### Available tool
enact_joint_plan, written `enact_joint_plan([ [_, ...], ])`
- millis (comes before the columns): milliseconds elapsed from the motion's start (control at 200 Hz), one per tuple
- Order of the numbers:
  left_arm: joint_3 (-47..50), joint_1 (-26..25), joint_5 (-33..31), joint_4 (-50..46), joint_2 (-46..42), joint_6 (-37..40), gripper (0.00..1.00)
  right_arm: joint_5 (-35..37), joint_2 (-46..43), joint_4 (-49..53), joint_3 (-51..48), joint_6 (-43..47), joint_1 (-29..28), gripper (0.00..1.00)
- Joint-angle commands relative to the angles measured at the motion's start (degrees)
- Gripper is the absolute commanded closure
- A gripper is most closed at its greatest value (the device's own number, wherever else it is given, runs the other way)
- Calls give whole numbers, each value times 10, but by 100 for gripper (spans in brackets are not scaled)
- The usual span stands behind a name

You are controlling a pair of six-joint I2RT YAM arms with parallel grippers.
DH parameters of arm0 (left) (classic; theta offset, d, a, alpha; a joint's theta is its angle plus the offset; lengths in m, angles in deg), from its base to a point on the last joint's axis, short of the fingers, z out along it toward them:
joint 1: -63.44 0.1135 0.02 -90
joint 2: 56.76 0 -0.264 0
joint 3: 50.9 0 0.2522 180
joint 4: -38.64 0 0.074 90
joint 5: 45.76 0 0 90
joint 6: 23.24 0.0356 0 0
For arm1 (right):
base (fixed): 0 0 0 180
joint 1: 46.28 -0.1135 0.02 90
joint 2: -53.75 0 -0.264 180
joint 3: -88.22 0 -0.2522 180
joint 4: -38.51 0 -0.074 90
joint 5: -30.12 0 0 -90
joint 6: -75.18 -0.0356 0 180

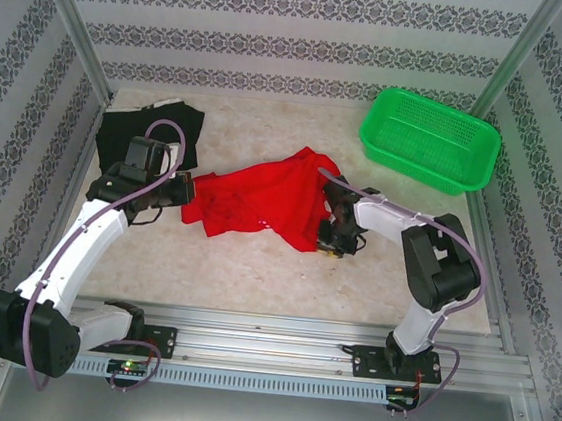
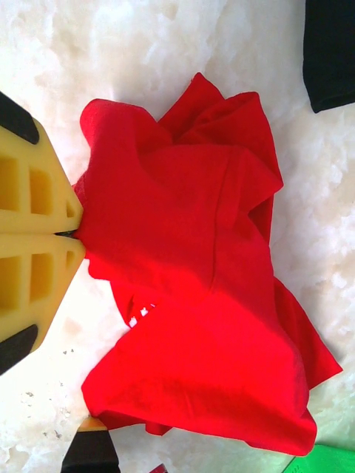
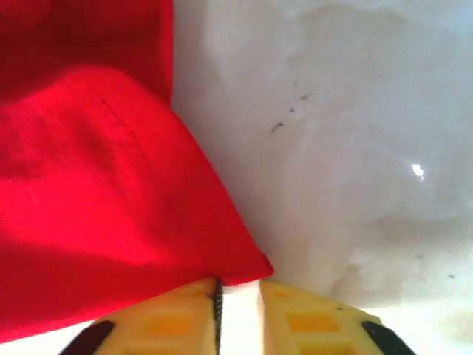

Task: Fold and stack the t-shirts

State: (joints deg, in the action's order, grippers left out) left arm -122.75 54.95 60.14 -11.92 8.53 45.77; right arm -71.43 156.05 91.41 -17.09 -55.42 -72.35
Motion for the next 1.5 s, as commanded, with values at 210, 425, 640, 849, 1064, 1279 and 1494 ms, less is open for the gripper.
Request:
enact_joint_plan([
  [210,0,6,-14,-5,-22,22,100,-54,-17,-103,47,15,9,100],
  [425,-8,6,-28,-8,-22,38,100,-79,-45,-71,63,16,34,100],
  [640,-30,6,-40,-7,-5,49,100,-95,8,-23,156,38,50,100],
  [849,-43,6,-45,1,13,52,100,-108,88,-26,231,39,51,100],
  [1064,-45,6,-45,0,21,56,100,-136,103,-38,274,36,51,63],
  [1279,-42,6,-43,2,25,54,100,-93,-5,-22,196,40,52,56],
  [1494,-49,6,-32,7,38,55,100,-107,-4,-57,149,29,57,56],
])
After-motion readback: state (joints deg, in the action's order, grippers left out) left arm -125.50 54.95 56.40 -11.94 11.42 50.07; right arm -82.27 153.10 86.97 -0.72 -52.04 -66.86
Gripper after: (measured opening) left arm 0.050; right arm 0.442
